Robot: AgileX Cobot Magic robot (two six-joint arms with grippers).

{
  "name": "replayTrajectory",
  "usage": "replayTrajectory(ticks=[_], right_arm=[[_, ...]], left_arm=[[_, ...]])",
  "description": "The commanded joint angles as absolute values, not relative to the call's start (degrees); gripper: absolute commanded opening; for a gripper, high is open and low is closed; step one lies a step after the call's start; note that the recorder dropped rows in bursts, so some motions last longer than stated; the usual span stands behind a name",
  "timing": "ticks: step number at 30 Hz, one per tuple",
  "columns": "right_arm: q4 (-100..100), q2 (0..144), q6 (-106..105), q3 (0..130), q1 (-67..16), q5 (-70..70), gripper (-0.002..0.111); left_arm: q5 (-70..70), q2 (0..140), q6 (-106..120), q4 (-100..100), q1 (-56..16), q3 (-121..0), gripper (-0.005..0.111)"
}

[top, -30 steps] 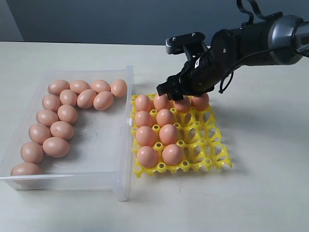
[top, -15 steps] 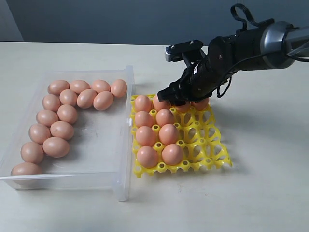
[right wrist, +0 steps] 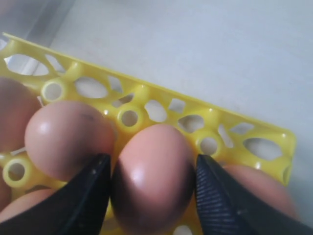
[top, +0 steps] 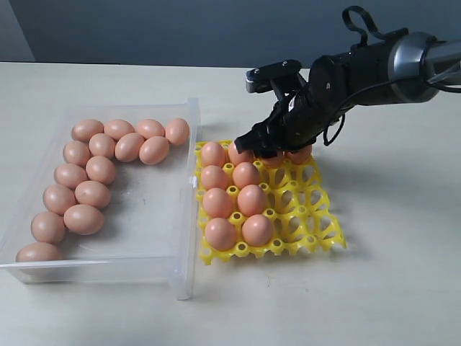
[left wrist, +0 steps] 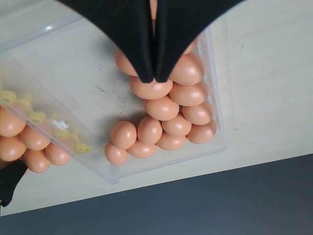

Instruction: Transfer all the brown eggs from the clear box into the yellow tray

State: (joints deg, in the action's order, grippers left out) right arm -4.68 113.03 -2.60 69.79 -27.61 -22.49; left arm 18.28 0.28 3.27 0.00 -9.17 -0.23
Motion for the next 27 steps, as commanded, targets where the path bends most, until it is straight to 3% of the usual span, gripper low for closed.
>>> replayTrajectory(ticks=[1, 18, 27], right_arm=[[-2.92, 112.51, -2.86, 70.01, -27.41, -22.03, 0.0], [-3.03, 102.7, -2.74, 69.14, -27.41, -23.16, 0.0], [-3.03, 87.63, -1.73, 49.65, -27.41, -3.59, 0.0]], left_arm=[[17.69, 0.0, 3.12, 0.0, -9.24, 0.0, 0.0], [17.69, 0.0, 3.12, 0.0, -9.24, 0.0, 0.0], [17.69, 0.0, 3.12, 0.0, -9.24, 0.0, 0.0]])
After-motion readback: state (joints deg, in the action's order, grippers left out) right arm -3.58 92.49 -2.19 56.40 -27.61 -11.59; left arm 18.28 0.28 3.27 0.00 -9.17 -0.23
